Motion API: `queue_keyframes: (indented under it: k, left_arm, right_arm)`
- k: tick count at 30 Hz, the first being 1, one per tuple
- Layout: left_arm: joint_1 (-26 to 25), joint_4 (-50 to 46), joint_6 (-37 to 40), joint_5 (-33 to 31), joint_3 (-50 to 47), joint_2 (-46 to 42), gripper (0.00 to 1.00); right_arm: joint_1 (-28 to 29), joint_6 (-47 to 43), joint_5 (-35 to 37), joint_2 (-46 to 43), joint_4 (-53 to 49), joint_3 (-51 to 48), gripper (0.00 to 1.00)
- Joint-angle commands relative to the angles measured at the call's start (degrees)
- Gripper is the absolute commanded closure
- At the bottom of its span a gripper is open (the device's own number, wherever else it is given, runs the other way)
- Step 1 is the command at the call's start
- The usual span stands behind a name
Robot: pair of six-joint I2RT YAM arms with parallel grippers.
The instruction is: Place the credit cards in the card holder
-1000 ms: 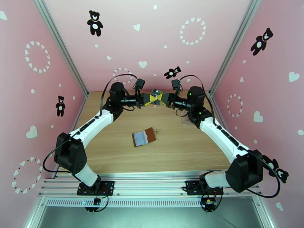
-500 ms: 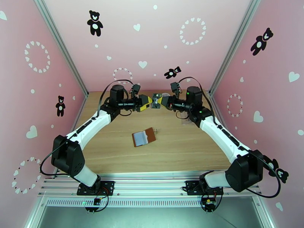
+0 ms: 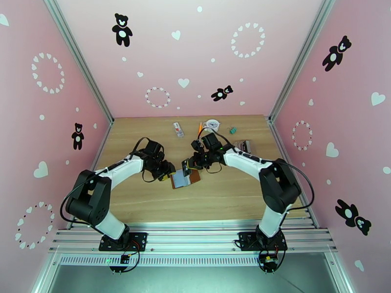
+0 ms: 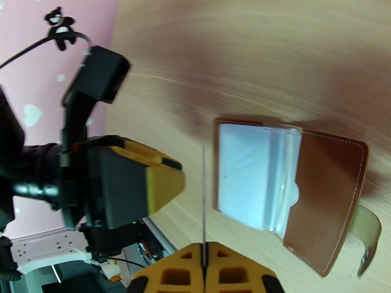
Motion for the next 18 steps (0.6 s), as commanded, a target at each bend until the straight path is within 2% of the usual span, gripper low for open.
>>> queue_keyframes:
  k: [1, 5, 18]
  left_arm:
    - [-0.20, 4.90, 0.05, 1.65, -1.06, 3.62, 0.66]
    - [-0.30, 4.96, 0.97, 1.39, -1.04, 5.62, 0.71]
    - [-0.30, 1.30, 4.22, -0.05, 0.47, 9.23, 0.72]
  right_arm:
    - [0.22, -1.72, 1.66, 3.03, 0.21, 0.18, 1.00]
    - [0.15, -3.05, 2.21, 4.71, 0.29, -0.23, 1.00]
    - [0.24, -4.31, 1.52, 7.41, 3.07, -2.50, 1.00]
